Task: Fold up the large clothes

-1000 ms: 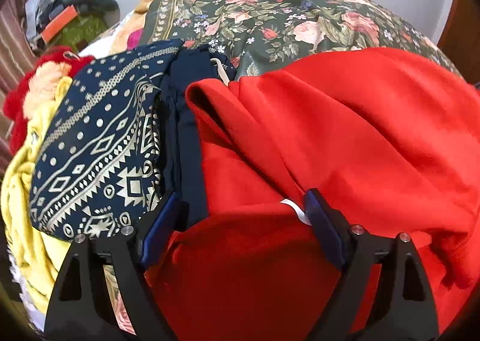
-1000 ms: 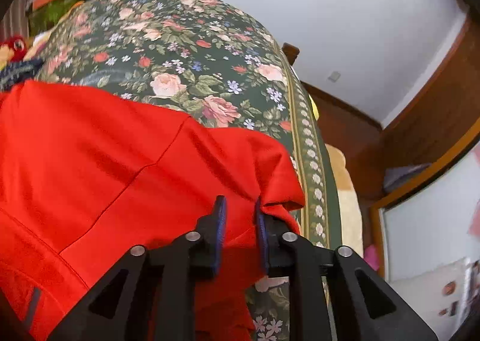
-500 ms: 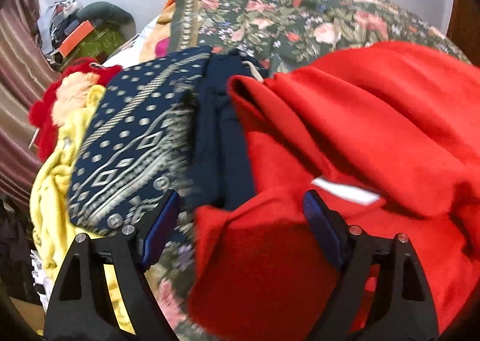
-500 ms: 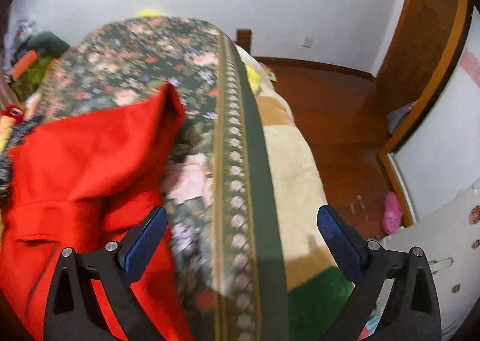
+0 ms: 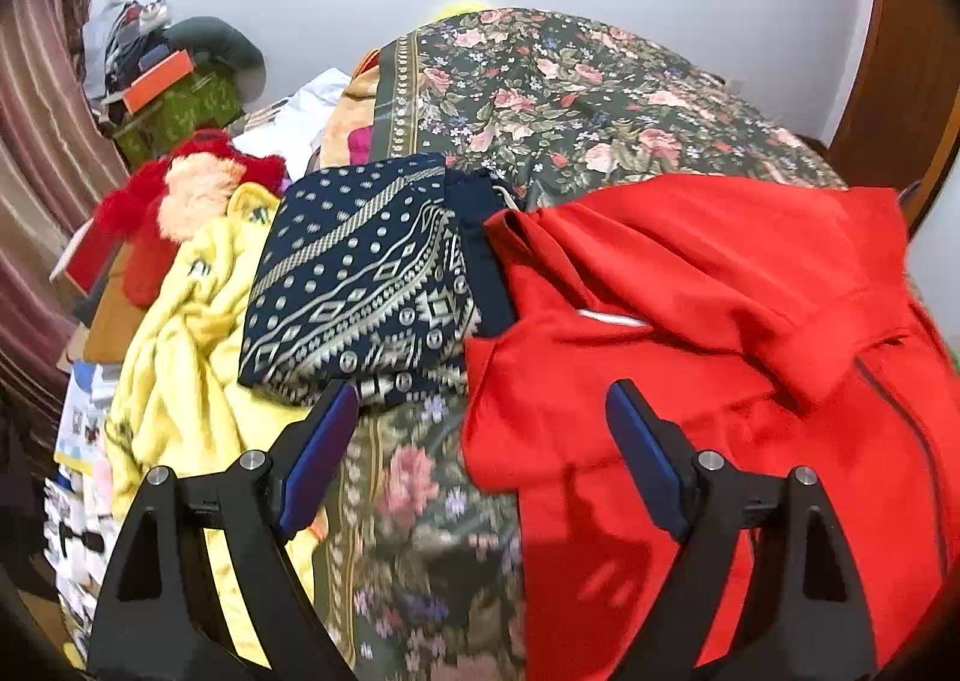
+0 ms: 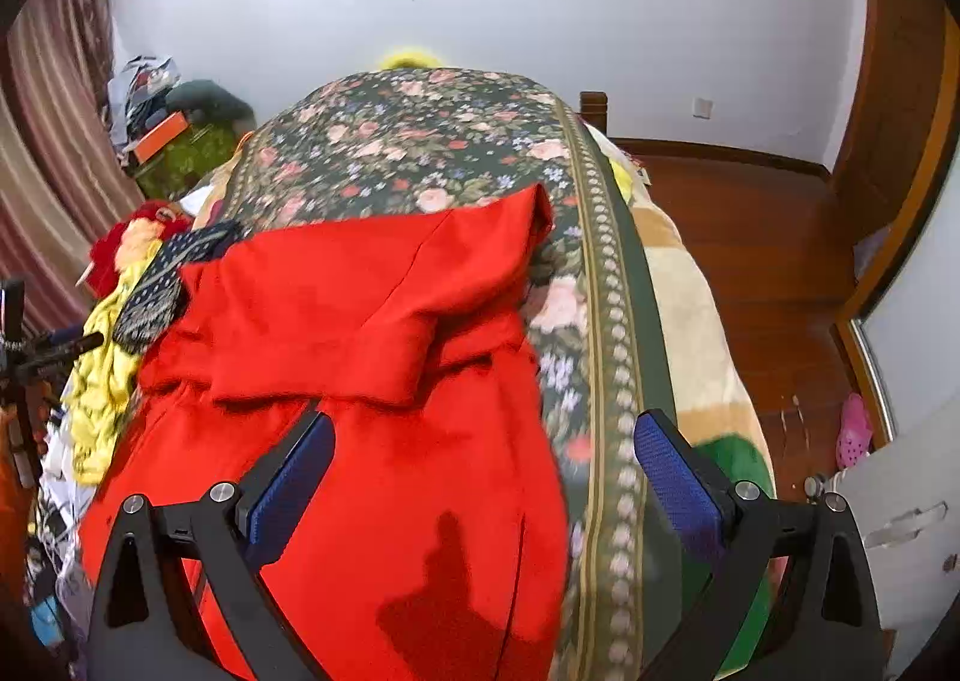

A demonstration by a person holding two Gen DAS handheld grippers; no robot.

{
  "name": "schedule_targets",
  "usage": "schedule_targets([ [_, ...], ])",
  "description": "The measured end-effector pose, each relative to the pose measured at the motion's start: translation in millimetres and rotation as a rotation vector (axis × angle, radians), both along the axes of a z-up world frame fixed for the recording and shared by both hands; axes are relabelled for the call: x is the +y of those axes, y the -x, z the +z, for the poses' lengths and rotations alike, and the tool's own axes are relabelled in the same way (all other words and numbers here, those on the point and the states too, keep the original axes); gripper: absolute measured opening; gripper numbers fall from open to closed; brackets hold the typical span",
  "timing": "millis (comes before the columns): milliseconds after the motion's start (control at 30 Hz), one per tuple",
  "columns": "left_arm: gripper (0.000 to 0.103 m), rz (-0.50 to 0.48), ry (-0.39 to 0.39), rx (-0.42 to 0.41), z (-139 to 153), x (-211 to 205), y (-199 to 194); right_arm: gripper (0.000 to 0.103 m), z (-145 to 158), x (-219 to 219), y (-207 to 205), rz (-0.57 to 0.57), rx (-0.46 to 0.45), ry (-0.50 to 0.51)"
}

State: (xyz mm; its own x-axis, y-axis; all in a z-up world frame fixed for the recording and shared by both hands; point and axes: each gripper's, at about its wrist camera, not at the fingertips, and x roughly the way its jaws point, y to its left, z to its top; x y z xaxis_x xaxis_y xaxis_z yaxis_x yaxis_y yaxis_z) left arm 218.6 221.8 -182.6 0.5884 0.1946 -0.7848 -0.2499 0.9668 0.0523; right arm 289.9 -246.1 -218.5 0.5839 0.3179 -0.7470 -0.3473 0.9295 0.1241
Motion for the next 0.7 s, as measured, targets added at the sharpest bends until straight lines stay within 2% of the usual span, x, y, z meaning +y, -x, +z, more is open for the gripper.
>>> schedule_targets([
  [167,0.085,0.002,0.082,0.009,-4.7,0.9,35.5,0.099,-8.6,-13.0,36.8,-0.008,0.033,-0.007],
  [300,0.085,-0.002,0.14,0.042,-20.7,0.3,61.5,0.099,-24.1,-29.5,65.8,-0.044,0.077,-0.03],
  [533,0.085,0.024,0.227,0.091,-51.2,-5.3,99.8,0.099,-66.4,-51.8,104.6,-0.104,0.217,-0.134],
  [700,0.085,0.046,0.383,0.109,-74.6,-3.5,121.0,0.099,-91.8,-58.8,122.0,-0.13,0.287,-0.214],
])
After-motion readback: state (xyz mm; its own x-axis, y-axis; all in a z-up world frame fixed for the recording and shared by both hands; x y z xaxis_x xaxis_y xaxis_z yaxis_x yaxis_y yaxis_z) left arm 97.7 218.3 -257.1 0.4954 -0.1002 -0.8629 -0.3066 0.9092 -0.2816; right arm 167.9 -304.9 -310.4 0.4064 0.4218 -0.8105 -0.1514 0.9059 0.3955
